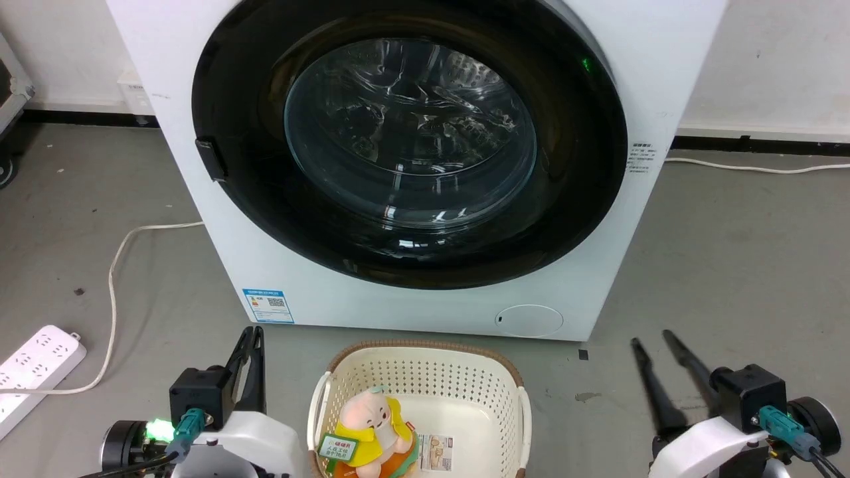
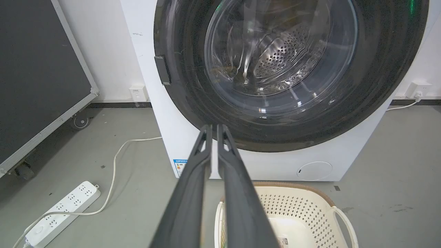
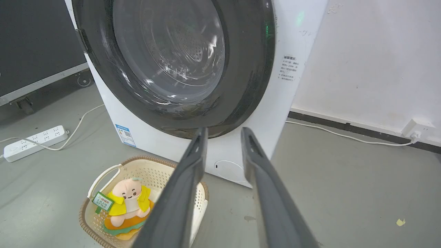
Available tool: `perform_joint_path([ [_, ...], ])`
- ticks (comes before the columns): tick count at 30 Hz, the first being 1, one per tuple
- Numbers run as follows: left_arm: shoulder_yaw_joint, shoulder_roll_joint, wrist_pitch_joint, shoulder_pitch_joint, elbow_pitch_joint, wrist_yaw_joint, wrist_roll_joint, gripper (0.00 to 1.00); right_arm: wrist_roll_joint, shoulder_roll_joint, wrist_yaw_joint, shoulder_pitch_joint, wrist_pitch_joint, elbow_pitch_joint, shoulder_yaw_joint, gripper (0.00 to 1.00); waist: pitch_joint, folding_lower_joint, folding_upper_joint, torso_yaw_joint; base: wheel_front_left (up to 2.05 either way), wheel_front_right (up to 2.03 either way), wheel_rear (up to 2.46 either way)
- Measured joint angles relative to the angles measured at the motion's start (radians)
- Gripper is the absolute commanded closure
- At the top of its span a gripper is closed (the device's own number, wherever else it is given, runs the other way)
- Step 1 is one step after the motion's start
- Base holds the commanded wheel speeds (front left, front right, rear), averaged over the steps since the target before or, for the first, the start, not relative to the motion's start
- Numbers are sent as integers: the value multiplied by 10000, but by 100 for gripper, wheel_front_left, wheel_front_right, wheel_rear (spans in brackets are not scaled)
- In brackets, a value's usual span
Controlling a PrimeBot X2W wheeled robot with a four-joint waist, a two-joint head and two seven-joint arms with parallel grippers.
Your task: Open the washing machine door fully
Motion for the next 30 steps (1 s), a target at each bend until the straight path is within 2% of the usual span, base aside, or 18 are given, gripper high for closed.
perform_joint_path([
  [22, -174, 13, -380, 0, -4, -84, -2, 0, 355, 0, 0, -20, -387, -27, 10, 0, 213, 0, 0, -35, 0, 0, 0],
  [30, -226, 31, -554, -6, -23, -121, -12, 0, 1007, 0, 0, -477, -518, 146, -54, 0, 391, 1, 0, -29, 0, 0, 0],
])
